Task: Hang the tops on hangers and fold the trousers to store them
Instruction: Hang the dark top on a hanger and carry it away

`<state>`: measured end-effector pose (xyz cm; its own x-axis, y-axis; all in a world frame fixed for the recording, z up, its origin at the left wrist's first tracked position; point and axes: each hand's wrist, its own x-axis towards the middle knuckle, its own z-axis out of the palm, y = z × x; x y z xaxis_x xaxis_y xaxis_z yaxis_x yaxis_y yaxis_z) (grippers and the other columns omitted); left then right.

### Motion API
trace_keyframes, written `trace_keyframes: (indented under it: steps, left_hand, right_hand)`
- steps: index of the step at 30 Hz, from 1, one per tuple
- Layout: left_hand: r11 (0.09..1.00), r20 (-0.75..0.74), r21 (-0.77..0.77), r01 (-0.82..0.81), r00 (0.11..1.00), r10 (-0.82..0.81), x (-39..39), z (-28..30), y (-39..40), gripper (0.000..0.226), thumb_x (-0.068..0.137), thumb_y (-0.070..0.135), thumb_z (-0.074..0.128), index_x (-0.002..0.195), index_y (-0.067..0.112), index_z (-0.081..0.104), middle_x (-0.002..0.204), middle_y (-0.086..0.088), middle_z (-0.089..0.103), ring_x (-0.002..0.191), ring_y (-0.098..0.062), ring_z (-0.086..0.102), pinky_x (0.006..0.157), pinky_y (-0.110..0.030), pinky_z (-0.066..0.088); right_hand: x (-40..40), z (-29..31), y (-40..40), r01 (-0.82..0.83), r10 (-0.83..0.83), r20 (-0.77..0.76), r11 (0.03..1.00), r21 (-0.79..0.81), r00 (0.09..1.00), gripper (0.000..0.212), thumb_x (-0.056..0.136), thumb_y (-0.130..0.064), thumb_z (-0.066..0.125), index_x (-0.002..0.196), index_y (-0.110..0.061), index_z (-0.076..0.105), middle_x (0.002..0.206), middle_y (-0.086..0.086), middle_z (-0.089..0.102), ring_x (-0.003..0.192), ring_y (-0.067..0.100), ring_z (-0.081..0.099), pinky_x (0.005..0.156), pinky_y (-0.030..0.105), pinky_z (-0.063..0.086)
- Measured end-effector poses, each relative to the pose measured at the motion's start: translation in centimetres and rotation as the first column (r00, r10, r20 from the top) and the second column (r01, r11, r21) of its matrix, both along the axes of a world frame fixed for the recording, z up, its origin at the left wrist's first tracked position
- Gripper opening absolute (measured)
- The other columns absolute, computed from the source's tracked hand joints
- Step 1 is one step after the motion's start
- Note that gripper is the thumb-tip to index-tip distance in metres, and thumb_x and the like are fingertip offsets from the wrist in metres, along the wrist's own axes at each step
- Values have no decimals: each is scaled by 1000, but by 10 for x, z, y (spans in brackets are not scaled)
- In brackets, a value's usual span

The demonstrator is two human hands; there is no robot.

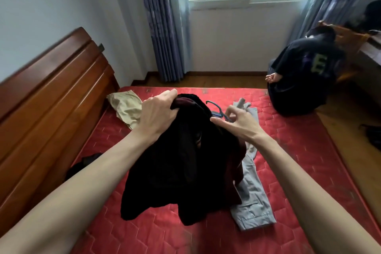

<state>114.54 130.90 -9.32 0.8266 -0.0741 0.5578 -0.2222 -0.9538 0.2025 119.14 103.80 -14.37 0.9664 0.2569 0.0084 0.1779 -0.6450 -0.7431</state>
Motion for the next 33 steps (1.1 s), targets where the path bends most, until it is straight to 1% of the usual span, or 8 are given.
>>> trace_keyframes:
  steps: [5, 9, 14, 16, 19, 23, 29, 33]
  left_hand:
    - [992, -58, -2, -130, 990, 129, 2, -9, 8, 14, 85, 19, 65, 81, 12, 54, 61, -3, 55, 57, -30, 57, 54, -35, 40]
    - [983, -81, 7, -182, 980, 181, 9, -8, 14, 18, 84, 20, 65, 76, 15, 51, 54, 1, 48, 52, -28, 51, 53, -32, 31]
    - [969, -119, -8, -247, 962, 245, 16, -12, 17, 18, 84, 20, 64, 75, 16, 49, 54, 1, 49, 52, -26, 48, 53, -32, 28]
    - [965, -128, -8, -263, 957, 260, 17, -14, 16, 18, 84, 18, 65, 75, 17, 50, 53, 4, 47, 52, -25, 48, 51, -31, 26]
    - [961, -170, -2, -276, 947, 272, 16, -14, 16, 15, 82, 16, 66, 79, 17, 52, 58, 1, 53, 61, -33, 61, 56, -33, 35]
    - [965, -205, -17, -261, 946, 252, 12, -9, 11, 13, 81, 15, 65, 83, 15, 51, 62, -5, 58, 67, -37, 63, 59, -37, 41]
    - [987, -166, 39, -158, 973, 162, -2, -7, -5, 15, 84, 12, 62, 83, 16, 47, 60, 1, 52, 60, -32, 63, 55, -34, 39]
    - [998, -200, 33, -60, 978, 65, -17, -13, -24, 23, 87, 18, 61, 84, 20, 39, 71, -7, 62, 69, -39, 65, 55, -39, 41]
  right_hand:
    - [-16, -15, -16, 76, -64, 178, 995, -61, 982, 82, 88, -84, 52, 49, -14, 34, 41, -8, 37, 44, 10, 44, 51, 31, 30]
    - [-19, -2, -41, 164, -139, 349, 985, -44, 927, 69, 104, -62, 42, 55, -13, 46, 43, -5, 44, 48, 2, 52, 50, 25, 29]
    - [-17, 41, -67, -177, 154, 211, 979, 96, 965, 46, 106, -43, 55, 68, -19, 66, 71, 12, 64, 67, 30, 60, 70, 43, 48]
    - [-17, 60, -71, -251, 230, 156, 959, 130, 961, 44, 105, -43, 59, 71, -18, 71, 66, 5, 62, 61, 22, 54, 63, 35, 45]
    - [-20, 75, -68, -330, 341, -32, 925, 189, 939, 48, 100, -55, 61, 78, -15, 75, 57, 3, 34, 52, 18, 28, 46, 25, 27]
    - [-27, 73, -41, -408, 409, -79, 912, 28, 909, 41, 102, -49, 59, 74, -24, 76, 57, -12, 56, 51, 5, 47, 51, 17, 37]
    - [-30, 48, 22, -196, 197, -91, 980, 16, 976, 45, 105, -30, 58, 62, -21, 71, 55, -7, 60, 44, 2, 50, 49, 17, 39]
    - [-36, 32, 62, -32, 33, -43, 999, 38, 999, 47, 103, -25, 59, 57, -21, 65, 48, -9, 54, 43, -1, 53, 47, 12, 35]
